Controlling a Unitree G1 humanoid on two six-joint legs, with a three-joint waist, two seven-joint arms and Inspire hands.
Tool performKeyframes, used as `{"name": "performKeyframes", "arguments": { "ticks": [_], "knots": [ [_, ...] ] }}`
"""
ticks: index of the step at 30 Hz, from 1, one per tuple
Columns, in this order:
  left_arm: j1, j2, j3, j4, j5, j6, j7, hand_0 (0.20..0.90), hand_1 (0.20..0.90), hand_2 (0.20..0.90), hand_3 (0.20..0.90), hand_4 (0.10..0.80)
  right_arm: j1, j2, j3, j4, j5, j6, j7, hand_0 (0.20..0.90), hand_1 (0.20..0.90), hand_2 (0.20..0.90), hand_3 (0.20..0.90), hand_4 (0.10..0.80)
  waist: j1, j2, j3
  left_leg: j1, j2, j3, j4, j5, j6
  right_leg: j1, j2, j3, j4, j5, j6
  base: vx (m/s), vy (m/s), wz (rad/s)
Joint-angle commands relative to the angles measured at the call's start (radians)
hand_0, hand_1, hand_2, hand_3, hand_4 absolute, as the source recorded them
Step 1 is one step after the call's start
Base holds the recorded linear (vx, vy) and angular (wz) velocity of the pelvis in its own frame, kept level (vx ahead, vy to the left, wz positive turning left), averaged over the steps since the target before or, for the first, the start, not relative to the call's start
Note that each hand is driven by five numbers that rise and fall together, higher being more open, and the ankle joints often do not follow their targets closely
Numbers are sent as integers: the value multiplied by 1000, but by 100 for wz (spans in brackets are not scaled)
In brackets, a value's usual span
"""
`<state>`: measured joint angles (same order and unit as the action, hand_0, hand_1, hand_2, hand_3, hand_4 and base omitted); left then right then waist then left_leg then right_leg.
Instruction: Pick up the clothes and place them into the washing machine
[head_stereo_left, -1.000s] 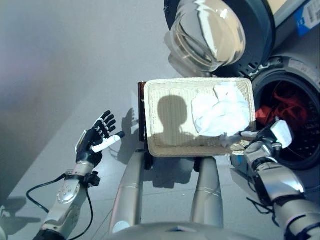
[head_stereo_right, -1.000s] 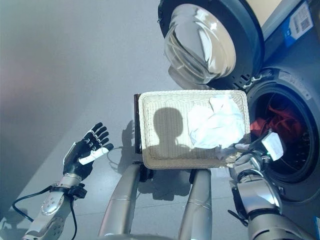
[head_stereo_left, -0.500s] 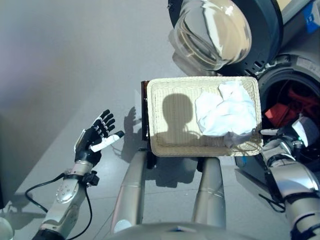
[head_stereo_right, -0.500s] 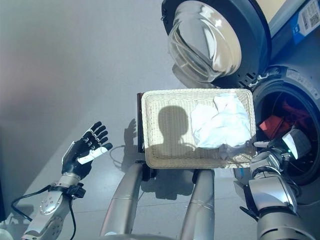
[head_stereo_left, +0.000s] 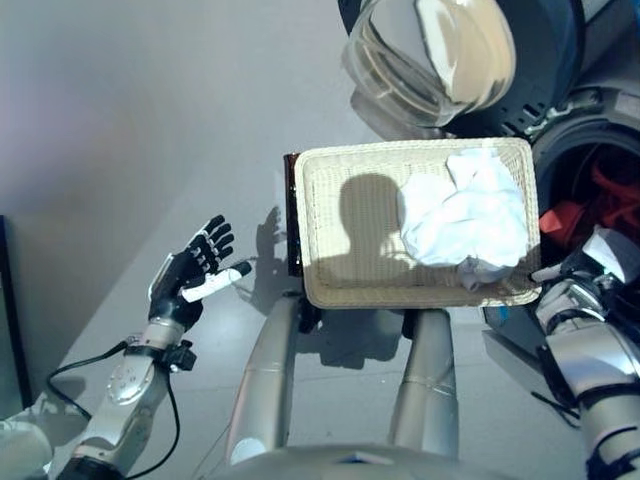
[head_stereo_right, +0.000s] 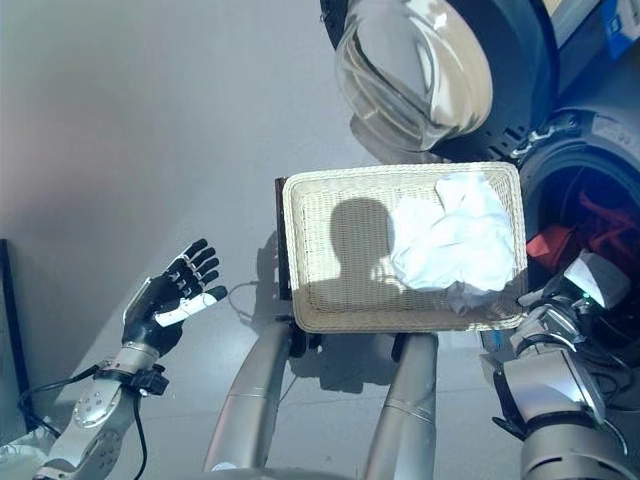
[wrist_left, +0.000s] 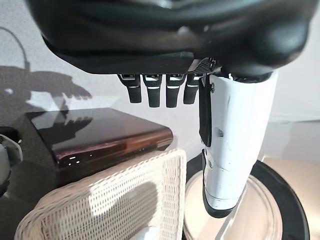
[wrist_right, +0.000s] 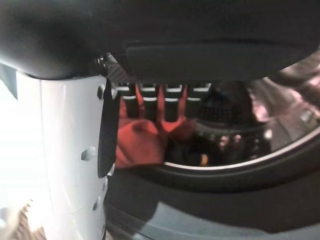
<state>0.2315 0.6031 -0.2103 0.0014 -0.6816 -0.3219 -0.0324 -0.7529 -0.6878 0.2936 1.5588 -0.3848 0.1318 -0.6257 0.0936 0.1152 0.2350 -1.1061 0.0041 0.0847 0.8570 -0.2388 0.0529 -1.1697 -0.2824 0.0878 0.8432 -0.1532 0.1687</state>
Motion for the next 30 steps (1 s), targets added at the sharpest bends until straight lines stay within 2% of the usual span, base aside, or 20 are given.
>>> {"name": "performKeyframes", "arguments": {
  "ticks": [1, 2, 3, 4, 17, 21, 23, 29, 30],
  "knots": [
    [24, 30, 71, -115, 12, -60, -7, 900, 900, 900, 900, 800, -18, -126, 66, 14, -26, 43, -9, 900, 900, 900, 900, 800, -4, 30, -28, 45, 56, -58, -168, 89, -106, 51, -20, 14, -36, -7, -33, 0, 0, 0],
    [22, 32, 69, -114, 10, -59, -8, 900, 900, 900, 900, 800, -20, -128, 67, 15, -24, 42, -8, 705, 705, 705, 705, 661, -4, 32, -29, 47, 56, -58, -174, 92, -106, 51, -20, 13, -37, -7, -32, 0, 0, 0],
    [22, 32, 69, -114, 10, -59, -8, 900, 900, 900, 900, 800, -21, -128, 67, 15, -24, 42, -8, 543, 543, 543, 543, 545, -4, 32, -29, 47, 56, -59, -174, 92, -106, 52, -20, 13, -38, -7, -32, 0, 0, 0],
    [23, 32, 67, -116, 9, -58, -9, 900, 900, 900, 900, 800, -21, -133, 65, 17, -22, 41, -5, 200, 200, 200, 200, 300, -4, 31, -31, 47, 56, -60, -176, 94, -106, 53, -20, 12, -39, -7, -32, 0, 0, 0],
    [29, 44, 68, -122, 15, -39, -29, 900, 900, 900, 900, 800, -45, -146, 122, 66, -80, 61, 79, 200, 200, 200, 200, 300, -3, 20, -43, 45, 59, -70, -178, 97, -111, 48, -17, 3, -25, -9, -36, 1, -5, 0],
    [30, 44, 75, -113, 18, -35, -36, 900, 900, 900, 900, 800, -49, -151, 101, 66, -37, 40, 86, 200, 200, 200, 200, 300, -3, 16, -45, 50, 62, -70, -178, 95, -109, 52, -17, 1, -24, -12, -37, 0, 0, 0],
    [26, 44, 82, -111, 19, -37, -33, 900, 900, 900, 900, 800, -57, -163, 42, 50, 73, -5, 65, 200, 200, 200, 200, 300, -7, 11, -47, 54, 64, -72, -178, 92, -108, 53, -15, -1, -25, -11, -36, 0, 0, 0],
    [33, 40, 88, -103, 12, -40, -28, 900, 900, 900, 900, 800, -51, -177, 13, 40, 140, -32, 34, 200, 200, 200, 200, 300, -14, -1, -53, 61, 65, -73, -175, 88, -109, 61, -12, -2, -27, -14, -35, 0, 0, 0],
    [34, 41, 87, -100, 13, -40, -27, 900, 900, 900, 900, 800, -56, -178, 18, 42, 142, -31, 29, 472, 472, 472, 472, 494, -14, -4, -54, 62, 65, -73, -174, 87, -109, 62, -12, -2, -28, -14, -35, 0, 0, 0]
  ]
}}
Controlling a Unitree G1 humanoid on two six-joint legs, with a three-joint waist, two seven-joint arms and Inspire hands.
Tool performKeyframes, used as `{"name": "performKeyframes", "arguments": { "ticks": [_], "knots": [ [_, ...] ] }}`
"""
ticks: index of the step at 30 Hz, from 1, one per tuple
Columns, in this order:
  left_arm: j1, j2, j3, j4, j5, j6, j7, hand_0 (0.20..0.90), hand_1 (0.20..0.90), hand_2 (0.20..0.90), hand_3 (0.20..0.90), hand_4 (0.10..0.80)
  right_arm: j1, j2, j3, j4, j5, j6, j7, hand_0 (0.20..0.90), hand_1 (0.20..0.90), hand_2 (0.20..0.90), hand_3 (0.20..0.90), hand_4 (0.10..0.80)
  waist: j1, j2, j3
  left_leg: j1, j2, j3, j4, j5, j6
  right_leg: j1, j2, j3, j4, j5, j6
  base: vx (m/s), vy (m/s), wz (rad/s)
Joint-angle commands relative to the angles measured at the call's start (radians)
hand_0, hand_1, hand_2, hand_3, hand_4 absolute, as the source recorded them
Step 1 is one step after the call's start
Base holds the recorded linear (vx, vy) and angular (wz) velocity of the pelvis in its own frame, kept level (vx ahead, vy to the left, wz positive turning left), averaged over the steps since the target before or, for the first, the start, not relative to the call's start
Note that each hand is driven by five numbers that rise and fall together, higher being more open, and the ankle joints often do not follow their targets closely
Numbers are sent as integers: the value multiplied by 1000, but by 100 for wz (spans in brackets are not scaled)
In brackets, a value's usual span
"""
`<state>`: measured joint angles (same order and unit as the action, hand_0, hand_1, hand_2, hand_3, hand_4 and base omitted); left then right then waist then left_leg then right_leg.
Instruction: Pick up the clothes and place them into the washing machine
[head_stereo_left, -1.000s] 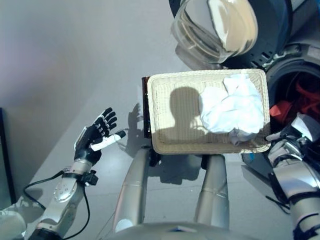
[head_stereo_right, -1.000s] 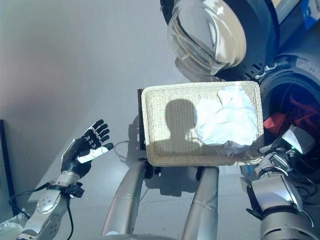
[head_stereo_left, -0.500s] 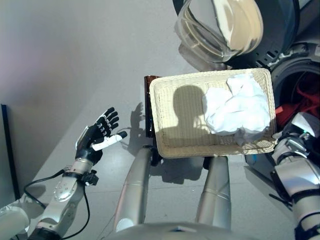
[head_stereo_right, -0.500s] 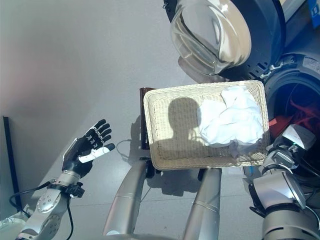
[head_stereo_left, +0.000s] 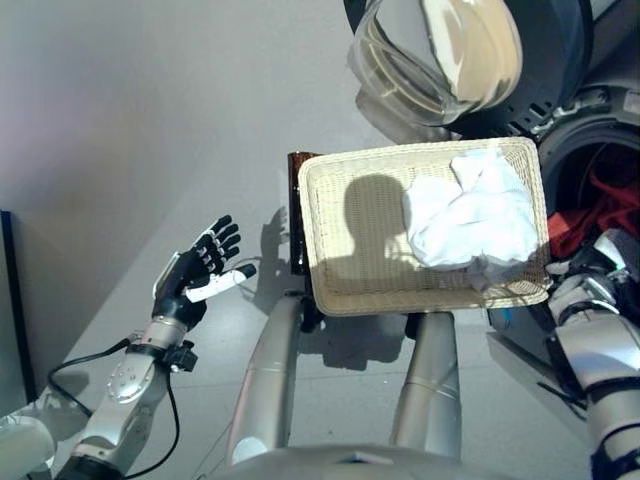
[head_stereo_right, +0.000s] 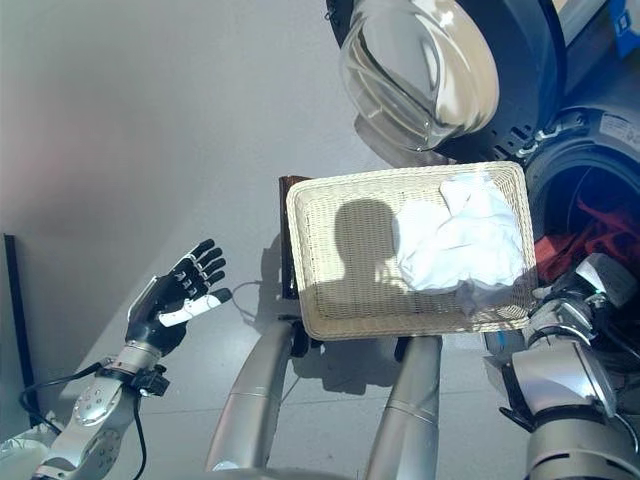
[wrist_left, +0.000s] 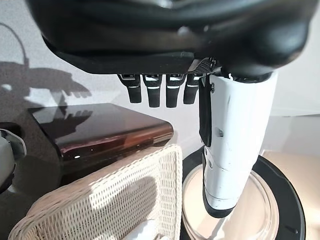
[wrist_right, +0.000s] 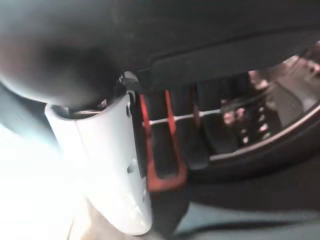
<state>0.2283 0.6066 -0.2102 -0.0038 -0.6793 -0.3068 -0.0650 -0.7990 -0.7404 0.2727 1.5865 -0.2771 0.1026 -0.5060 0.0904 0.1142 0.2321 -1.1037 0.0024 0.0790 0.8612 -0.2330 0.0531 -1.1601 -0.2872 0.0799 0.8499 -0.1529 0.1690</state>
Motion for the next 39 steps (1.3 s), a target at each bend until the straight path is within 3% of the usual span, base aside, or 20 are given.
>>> {"name": "performKeyframes", "arguments": {
  "ticks": [1, 11, 18, 39],
  "knots": [
    [36, 38, 86, -95, 10, -55, 8, 900, 900, 900, 900, 800, -17, -124, 44, 13, 37, -3, -96, 900, 900, 900, 900, 800, -11, -4, -52, 61, 66, -66, -178, 80, -109, 54, -7, 5, -35, -14, -36, 0, 0, 0],
    [39, 21, 92, -77, 17, -72, 43, 900, 900, 900, 900, 800, 3, -69, 31, -84, 19, -19, -204, 900, 900, 900, 900, 800, -20, -9, -48, 60, 66, -63, -171, 77, -108, 61, -2, 8, -40, -12, -36, 0, 0, 0],
    [42, 31, 86, -84, 18, -73, 44, 900, 900, 900, 900, 800, -7, -59, 78, -41, -53, 33, -183, 900, 900, 900, 900, 800, -16, -6, -44, 46, 66, -61, -160, 76, -108, 48, -7, 13, -32, -14, -36, 0, 0, 0],
    [59, 78, 92, -126, 12, -53, -5, 900, 900, 900, 900, 800, -45, -177, 170, 0, -213, 94, -90, 900, 900, 900, 900, 800, 10, 37, -30, 50, 69, -57, -216, 117, -124, 43, -13, 18, -55, -6, -33, 0, -1, 0]
  ]
}}
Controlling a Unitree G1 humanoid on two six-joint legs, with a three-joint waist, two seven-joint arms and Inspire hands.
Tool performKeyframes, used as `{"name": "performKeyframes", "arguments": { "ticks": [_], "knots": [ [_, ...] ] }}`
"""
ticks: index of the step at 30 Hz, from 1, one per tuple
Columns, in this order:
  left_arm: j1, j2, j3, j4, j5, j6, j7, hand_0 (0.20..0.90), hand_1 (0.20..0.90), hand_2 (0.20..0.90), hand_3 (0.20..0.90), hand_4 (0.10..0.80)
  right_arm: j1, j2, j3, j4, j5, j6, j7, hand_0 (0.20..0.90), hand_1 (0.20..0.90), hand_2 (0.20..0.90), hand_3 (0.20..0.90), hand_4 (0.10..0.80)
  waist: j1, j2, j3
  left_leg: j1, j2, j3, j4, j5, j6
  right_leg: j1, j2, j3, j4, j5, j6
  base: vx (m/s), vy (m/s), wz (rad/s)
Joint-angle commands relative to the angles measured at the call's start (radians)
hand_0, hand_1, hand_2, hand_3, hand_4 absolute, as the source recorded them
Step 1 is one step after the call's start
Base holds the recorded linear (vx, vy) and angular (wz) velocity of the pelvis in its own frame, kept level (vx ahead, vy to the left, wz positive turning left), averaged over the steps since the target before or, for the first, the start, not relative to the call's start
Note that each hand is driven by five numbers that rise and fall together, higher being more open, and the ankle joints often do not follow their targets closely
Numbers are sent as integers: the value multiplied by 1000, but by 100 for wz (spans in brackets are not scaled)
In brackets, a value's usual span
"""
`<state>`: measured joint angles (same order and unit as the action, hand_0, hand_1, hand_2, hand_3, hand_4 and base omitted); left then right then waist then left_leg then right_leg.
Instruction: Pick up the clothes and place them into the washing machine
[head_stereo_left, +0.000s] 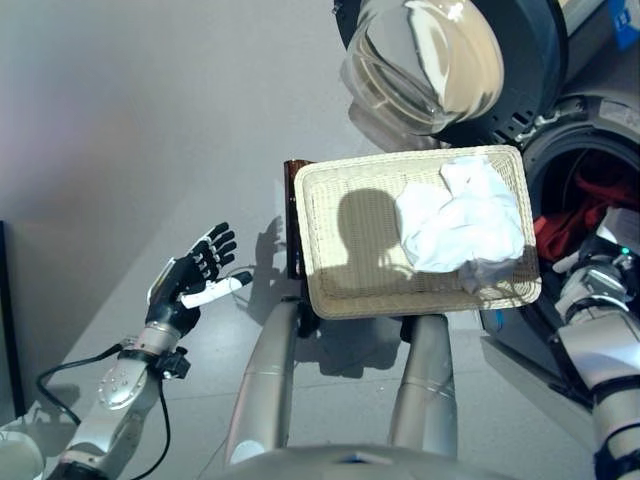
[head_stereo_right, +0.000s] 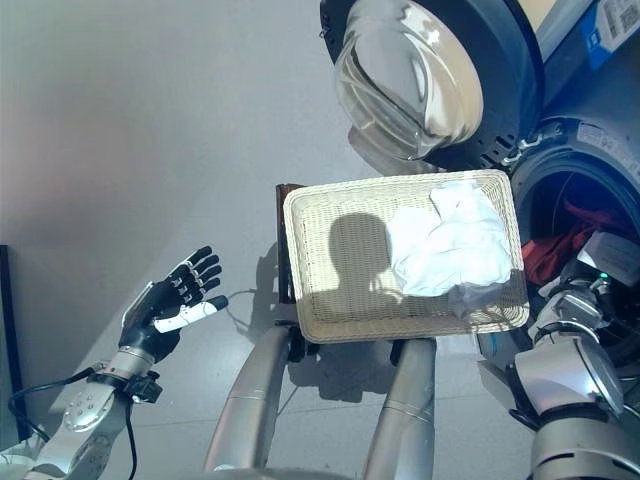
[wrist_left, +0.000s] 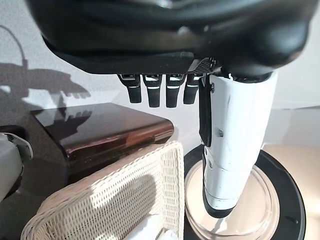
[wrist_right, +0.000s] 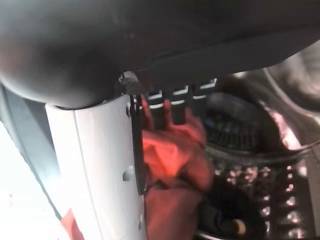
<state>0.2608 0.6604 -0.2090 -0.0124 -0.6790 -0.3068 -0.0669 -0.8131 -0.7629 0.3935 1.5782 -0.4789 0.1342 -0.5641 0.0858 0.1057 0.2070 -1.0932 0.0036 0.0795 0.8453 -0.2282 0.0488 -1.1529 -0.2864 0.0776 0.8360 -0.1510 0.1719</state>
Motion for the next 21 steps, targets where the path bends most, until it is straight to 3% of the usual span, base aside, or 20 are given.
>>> {"name": "performKeyframes", "arguments": {
  "ticks": [1, 11, 12, 13, 14, 15, 21],
  "knots": [
    [28, 22, 91, -118, 11, -53, -2, 900, 900, 900, 900, 800, -37, -159, 51, 8, -7, 62, -33, 900, 900, 900, 900, 800, 14, 47, -5, 39, 69, -57, -203, 115, -121, 36, -15, 19, -43, -8, -36, 0, 0, 0],
    [38, 16, 102, -124, 14, -47, 12, 900, 900, 900, 900, 800, -111, -193, 91, 4, 1, 57, -33, 900, 900, 900, 900, 800, 9, 62, 11, 38, 67, -61, -240, 145, -137, 29, -9, 14, -54, -6, -39, -4, -10, 0],
    [39, 15, 101, -125, 13, -47, 12, 900, 900, 900, 900, 800, -115, -193, 93, 3, 2, 56, -32, 856, 856, 856, 856, 769, 8, 63, 14, 34, 68, -63, -238, 146, -138, 24, -9, 14, -49, -7, -40, 0, 0, 0],
    [43, 13, 102, -130, 12, -46, 13, 900, 900, 900, 900, 800, -116, -189, 94, 3, 6, 53, -30, 549, 549, 549, 549, 549, 8, 65, 15, 31, 70, -65, -236, 147, -140, 21, -9, 14, -45, -10, -41, -13, -40, 3],
    [45, 10, 103, -132, 14, -45, 14, 900, 900, 900, 900, 800, -117, -185, 96, 3, 7, 53, -30, 411, 411, 411, 411, 451, 7, 66, 17, 28, 70, -66, -234, 147, -141, 18, -8, 12, -40, -13, -43, -6, -43, 2],
    [47, 8, 105, -135, 14, -44, 15, 900, 900, 900, 900, 800, -116, -181, 96, 3, 9, 51, -31, 200, 200, 200, 200, 300, 7, 67, 18, 24, 70, -67, -229, 147, -142, 16, -5, 11, -35, -15, -46, -4, -39, 2],
    [51, 7, 106, -146, 8, -45, 21, 900, 900, 900, 900, 800, -130, -162, 96, -2, 27, 42, -44, 200, 200, 200, 200, 300, 3, 69, 26, 13, 75, -67, -214, 146, -145, 4, 4, 6, -14, -22, -51, 0, -20, 2]
  ]
}}
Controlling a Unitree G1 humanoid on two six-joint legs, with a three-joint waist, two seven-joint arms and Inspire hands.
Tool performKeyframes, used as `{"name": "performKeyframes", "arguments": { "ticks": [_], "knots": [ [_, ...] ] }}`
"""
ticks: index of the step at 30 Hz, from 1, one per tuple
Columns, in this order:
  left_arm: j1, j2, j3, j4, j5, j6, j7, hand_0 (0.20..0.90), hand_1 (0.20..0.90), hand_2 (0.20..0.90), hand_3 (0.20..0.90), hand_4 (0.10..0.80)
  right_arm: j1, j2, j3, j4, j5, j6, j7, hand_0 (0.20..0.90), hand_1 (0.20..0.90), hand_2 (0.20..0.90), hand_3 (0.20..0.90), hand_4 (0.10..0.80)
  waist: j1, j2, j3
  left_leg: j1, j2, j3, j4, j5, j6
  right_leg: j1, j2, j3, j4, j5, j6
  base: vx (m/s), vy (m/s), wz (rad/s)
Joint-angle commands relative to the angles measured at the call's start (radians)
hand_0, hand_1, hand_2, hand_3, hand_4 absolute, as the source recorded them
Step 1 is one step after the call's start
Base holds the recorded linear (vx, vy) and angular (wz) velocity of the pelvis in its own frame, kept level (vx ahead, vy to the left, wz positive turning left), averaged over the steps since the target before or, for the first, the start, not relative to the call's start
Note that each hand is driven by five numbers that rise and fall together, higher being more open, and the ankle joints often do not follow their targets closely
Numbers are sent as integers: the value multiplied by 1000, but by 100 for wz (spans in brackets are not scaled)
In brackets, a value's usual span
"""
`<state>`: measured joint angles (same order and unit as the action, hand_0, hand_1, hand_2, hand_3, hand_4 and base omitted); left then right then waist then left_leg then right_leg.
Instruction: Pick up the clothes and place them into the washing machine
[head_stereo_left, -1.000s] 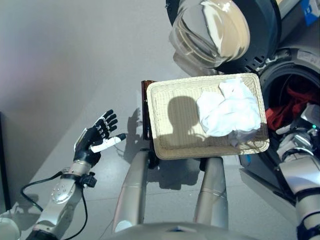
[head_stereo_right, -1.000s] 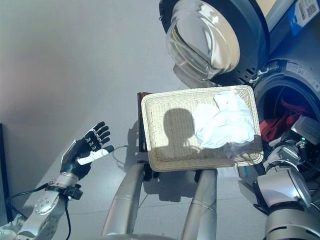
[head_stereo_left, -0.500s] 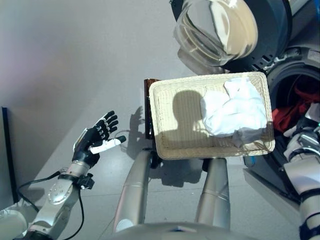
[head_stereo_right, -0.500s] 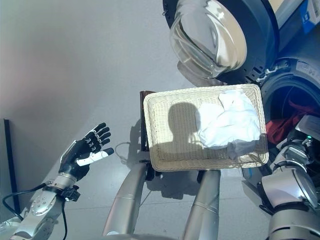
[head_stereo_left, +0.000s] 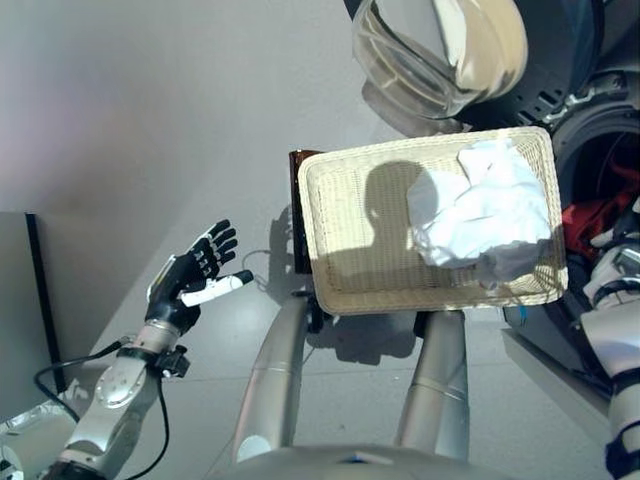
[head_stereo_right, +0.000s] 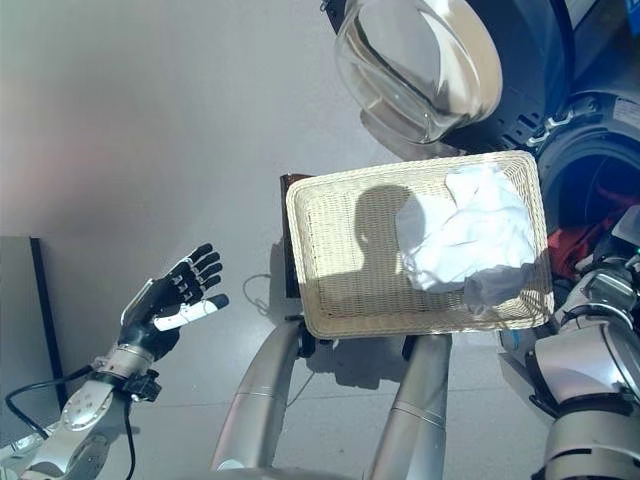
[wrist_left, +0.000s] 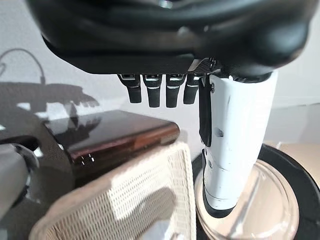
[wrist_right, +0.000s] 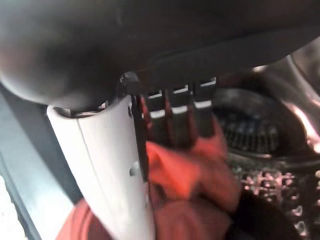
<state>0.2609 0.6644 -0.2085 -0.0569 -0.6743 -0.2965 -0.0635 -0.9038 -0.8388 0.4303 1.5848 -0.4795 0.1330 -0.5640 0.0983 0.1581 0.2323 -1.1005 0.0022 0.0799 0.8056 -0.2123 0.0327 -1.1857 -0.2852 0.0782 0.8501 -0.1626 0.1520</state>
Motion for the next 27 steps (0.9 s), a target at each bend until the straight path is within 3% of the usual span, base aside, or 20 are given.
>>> {"name": "performKeyframes", "arguments": {
  "ticks": [1, 10, 15, 19, 21, 22, 26, 27],
  "knots": [
    [51, 4, 107, -104, 1, -56, 19, 900, 900, 900, 900, 800, -39, -81, 60, -11, 31, 42, -49, 200, 200, 200, 200, 300, -10, 16, 3, 21, 77, -68, -174, 130, -130, 38, 4, 6, -27, -12, -32, 0, 0, 0],
    [44, 19, 100, -98, -2, -66, 25, 900, 900, 900, 900, 800, -56, -38, 83, -6, 26, 40, -55, 200, 200, 200, 200, 300, -12, 9, -5, 5, 81, -65, -156, 119, -124, 18, 7, 1, -15, -5, -31, 0, 0, 0],
    [41, 26, 98, -99, -1, -63, 20, 900, 900, 900, 900, 800, -49, -8, 38, 21, 88, 18, -20, 200, 200, 200, 200, 300, -9, 3, -4, 5, 81, -64, -157, 118, -123, 18, 7, 1, -15, -4, -32, 0, 0, 0],
    [37, 21, 105, -85, -11, -69, 18, 900, 900, 900, 900, 800, -58, 5, -135, -3, 378, -101, -35, 200, 200, 200, 200, 300, -9, 1, -9, 4, 79, -64, -154, 113, -117, 16, 12, 2, -13, -7, -34, 0, 0, 0],
    [29, 17, 108, -48, -18, -77, 23, 900, 900, 900, 900, 800, -44, 12, -268, -42, 614, -185, -27, 200, 200, 200, 200, 300, -13, -4, -12, 4, 80, -64, -151, 108, -116, 16, 15, 0, -11, -11, -35, 18, -12, 0],
    [32, 16, 127, -34, -31, -82, 22, 900, 900, 900, 900, 800, -39, 15, -358, -79, 820, -257, -16, 200, 200, 200, 200, 300, -18, -7, -16, 7, 81, -65, -154, 106, -114, 18, 17, 0, -16, -13, -34, 37, -17, 0],
    [47, 17, 152, -31, -62, -92, 27, 900, 900, 900, 900, 800, -39, 43, -494, -118, 1137, -395, 19, 200, 200, 200, 200, 300, -16, -11, -23, 10, 84, -63, -159, 106, -115, 21, 19, 1, -20, -19, -33, 11, -7, -1],
    [47, 20, 152, -31, -63, -93, 26, 900, 900, 900, 900, 800, -35, 44, -496, -117, 1145, -399, 23, 200, 200, 200, 200, 300, -16, -13, -23, 11, 84, -63, -160, 107, -115, 21, 19, 1, -20, -19, -33, 13, -13, -3]
  ]
}}
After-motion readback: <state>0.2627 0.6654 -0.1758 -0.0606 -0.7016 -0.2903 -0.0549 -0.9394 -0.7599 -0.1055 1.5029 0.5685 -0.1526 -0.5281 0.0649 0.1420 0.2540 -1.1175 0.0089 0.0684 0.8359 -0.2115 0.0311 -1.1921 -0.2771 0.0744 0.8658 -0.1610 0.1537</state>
